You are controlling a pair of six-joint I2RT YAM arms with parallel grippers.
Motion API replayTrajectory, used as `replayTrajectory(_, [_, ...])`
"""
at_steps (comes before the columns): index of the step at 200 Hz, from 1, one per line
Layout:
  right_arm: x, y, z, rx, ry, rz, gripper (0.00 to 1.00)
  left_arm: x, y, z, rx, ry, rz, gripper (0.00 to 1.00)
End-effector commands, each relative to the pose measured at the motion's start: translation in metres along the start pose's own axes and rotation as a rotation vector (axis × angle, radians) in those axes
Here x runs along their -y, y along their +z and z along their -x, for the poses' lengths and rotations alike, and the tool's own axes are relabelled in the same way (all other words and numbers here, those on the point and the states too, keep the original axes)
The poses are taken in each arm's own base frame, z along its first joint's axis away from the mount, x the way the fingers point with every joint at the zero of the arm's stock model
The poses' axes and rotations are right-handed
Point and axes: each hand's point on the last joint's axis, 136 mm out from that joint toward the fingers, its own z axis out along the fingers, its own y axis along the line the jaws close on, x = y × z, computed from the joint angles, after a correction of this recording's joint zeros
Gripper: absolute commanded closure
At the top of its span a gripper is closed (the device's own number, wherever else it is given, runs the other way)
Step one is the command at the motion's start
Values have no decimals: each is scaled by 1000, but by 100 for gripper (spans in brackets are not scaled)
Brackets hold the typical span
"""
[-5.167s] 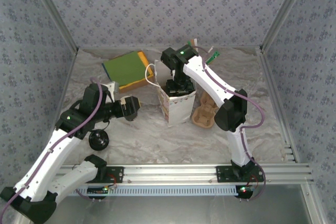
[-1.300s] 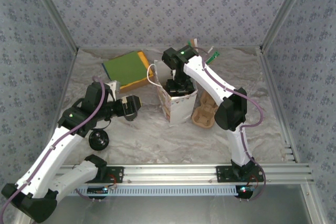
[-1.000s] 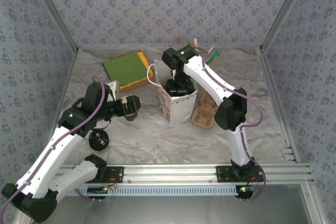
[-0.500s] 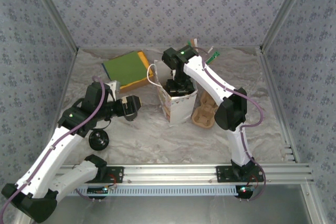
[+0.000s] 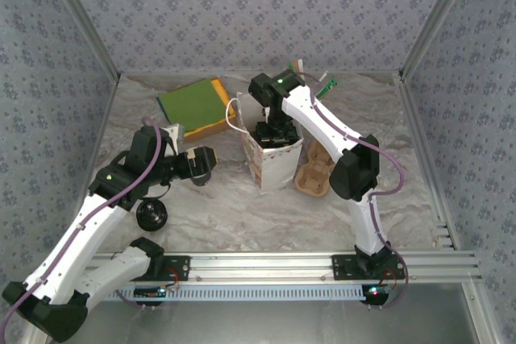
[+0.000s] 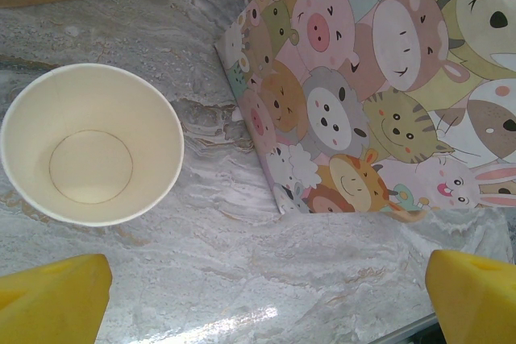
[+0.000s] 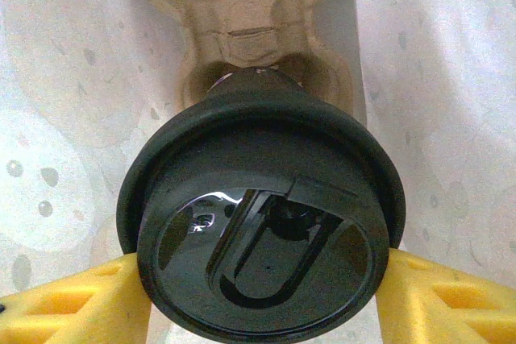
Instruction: Pack the takeout coffee
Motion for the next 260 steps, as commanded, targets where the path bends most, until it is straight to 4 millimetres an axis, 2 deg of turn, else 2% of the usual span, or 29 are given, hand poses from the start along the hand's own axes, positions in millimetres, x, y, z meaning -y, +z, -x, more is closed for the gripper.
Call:
replayTrajectory(1, [2, 5, -1, -27, -6, -5, 32, 7, -3, 4, 15, 25, -23, 0])
replayTrajectory(104, [3, 6, -1, -26, -5, -5, 32, 6, -4, 4, 15, 22, -22, 0])
replayTrajectory(217, [2, 23, -2, -51, -13, -13, 32, 4, -9, 2, 19, 21, -17, 0])
replayTrajectory(260, [2, 20, -2, -44, -13, -11, 32, 5, -10, 3, 23, 21, -20, 0])
